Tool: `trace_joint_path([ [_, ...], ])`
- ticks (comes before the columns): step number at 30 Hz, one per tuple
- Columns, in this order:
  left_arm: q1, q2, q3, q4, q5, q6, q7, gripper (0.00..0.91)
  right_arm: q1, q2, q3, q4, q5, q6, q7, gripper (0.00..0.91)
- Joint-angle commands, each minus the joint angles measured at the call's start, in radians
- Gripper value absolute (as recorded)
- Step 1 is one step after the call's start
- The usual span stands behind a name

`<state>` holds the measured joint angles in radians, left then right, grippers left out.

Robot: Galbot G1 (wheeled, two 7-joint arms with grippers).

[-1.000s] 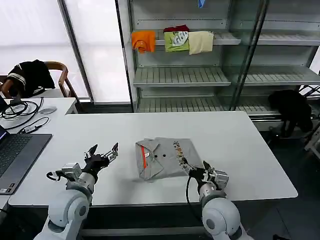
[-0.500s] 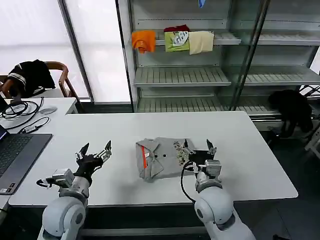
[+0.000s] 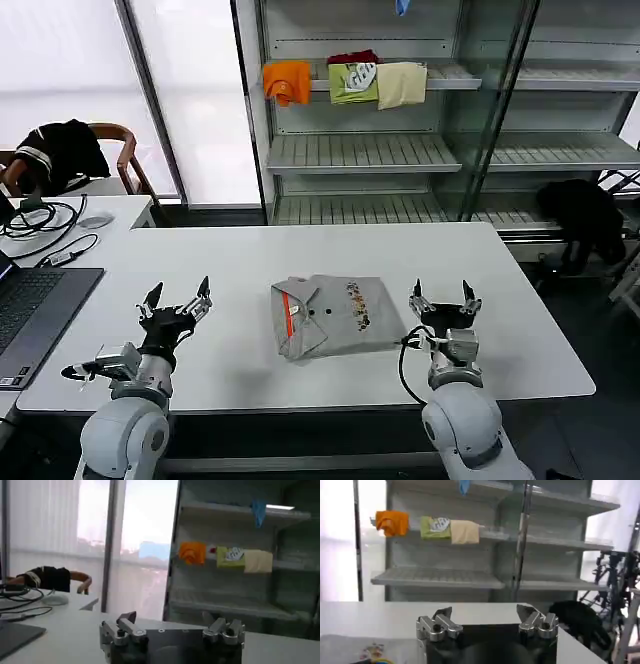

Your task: Fold and organize the clothes.

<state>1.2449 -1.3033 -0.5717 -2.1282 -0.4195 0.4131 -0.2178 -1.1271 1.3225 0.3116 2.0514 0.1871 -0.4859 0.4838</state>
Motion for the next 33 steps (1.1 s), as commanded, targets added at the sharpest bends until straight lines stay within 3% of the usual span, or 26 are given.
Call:
trace_joint_path([
  [1, 0.011, -0.012, -0.003, 0.003, 0.024, -0.014, 0.006, 0.907, -0.092, -0.016, 0.089, -0.008, 0.034, 0.056, -0.004, 0.907],
  [33, 0.039, -0.011, -0.014, -0.021, 0.074, 0.001, 0.093, 0.907, -0.121, -0.029, 0.087, 0.013, 0.028, 0.080, -0.006, 0.907],
])
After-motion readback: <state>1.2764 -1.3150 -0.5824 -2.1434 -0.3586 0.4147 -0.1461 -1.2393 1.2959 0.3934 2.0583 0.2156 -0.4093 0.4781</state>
